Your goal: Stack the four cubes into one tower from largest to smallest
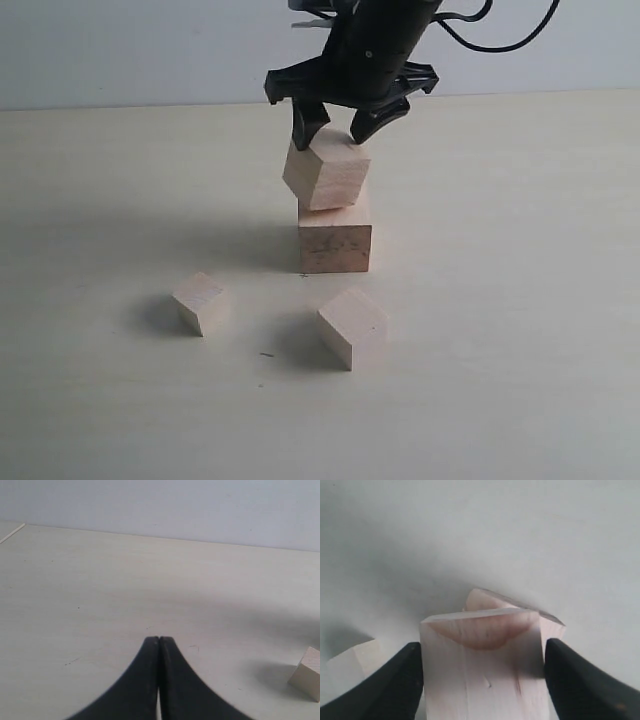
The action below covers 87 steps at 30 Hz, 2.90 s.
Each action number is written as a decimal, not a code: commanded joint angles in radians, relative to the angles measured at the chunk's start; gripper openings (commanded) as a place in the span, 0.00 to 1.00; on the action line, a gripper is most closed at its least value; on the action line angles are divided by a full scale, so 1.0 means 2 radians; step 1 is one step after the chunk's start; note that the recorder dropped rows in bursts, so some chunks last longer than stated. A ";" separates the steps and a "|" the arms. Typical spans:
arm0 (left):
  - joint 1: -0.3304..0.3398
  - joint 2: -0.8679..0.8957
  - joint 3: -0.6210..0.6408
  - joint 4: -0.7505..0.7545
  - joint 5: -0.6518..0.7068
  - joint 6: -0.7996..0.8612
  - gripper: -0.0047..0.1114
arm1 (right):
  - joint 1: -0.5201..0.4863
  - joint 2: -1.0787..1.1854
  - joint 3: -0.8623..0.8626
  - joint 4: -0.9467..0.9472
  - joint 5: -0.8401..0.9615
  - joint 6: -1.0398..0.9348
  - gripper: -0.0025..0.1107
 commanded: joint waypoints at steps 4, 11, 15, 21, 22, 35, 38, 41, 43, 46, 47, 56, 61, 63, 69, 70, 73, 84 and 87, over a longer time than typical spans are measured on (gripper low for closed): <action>-0.003 0.002 0.000 0.001 -0.005 -0.004 0.04 | -0.001 -0.001 -0.005 -0.042 -0.004 0.024 0.50; -0.003 0.002 0.000 0.001 -0.005 -0.004 0.04 | -0.001 0.003 -0.005 -0.041 0.001 0.053 0.50; -0.003 0.002 0.000 0.001 -0.005 -0.004 0.04 | 0.017 0.015 -0.005 -0.043 0.009 0.060 0.50; -0.003 0.002 0.000 0.001 -0.005 -0.004 0.04 | 0.026 0.018 -0.005 -0.032 -0.005 0.102 0.53; -0.003 0.002 0.000 0.001 -0.005 -0.004 0.04 | 0.026 0.018 -0.005 -0.021 -0.005 0.102 0.56; -0.003 0.002 0.000 0.001 -0.005 -0.004 0.04 | 0.026 0.018 -0.005 -0.059 -0.004 0.101 0.64; -0.003 0.002 0.000 0.001 -0.005 -0.004 0.04 | 0.026 0.018 -0.005 -0.067 0.001 0.103 0.64; -0.003 0.002 0.000 0.001 -0.005 -0.004 0.04 | 0.026 0.016 -0.005 -0.063 -0.002 0.103 0.64; -0.003 0.002 0.000 0.001 -0.005 -0.004 0.04 | 0.026 0.015 -0.005 -0.063 -0.003 0.103 0.64; -0.003 0.002 0.000 0.001 -0.005 -0.004 0.04 | 0.026 0.009 -0.005 -0.063 -0.003 0.103 0.64; -0.003 0.002 0.000 0.001 -0.005 -0.004 0.04 | 0.026 0.005 -0.005 -0.063 -0.003 0.103 0.64; -0.003 0.002 0.000 0.069 -0.002 0.069 0.04 | 0.026 -0.043 -0.005 -0.051 -0.003 0.083 0.64; -0.003 0.002 0.000 0.093 -0.002 0.089 0.04 | 0.025 -0.061 -0.005 -0.090 -0.003 0.062 0.52; -0.003 0.002 0.000 0.106 -0.002 0.103 0.04 | 0.025 -0.062 -0.005 -0.121 -0.003 0.062 0.39; -0.003 0.002 0.000 0.083 -0.071 0.081 0.04 | 0.008 -0.062 -0.005 -0.180 -0.020 0.062 0.02; -0.003 0.002 0.000 0.032 -0.110 0.045 0.04 | -0.002 -0.062 -0.005 -0.167 -0.025 0.062 0.02; -0.003 0.002 0.000 -0.069 -0.198 -0.070 0.04 | -0.046 -0.058 -0.005 -0.077 -0.032 0.028 0.02; 0.004 0.002 0.000 -0.100 -0.312 -0.308 0.04 | -0.178 -0.027 -0.005 0.221 0.095 -0.205 0.02; 0.027 0.033 0.000 -0.211 -0.439 -0.257 0.04 | -0.181 -0.025 -0.005 0.218 0.089 -0.214 0.02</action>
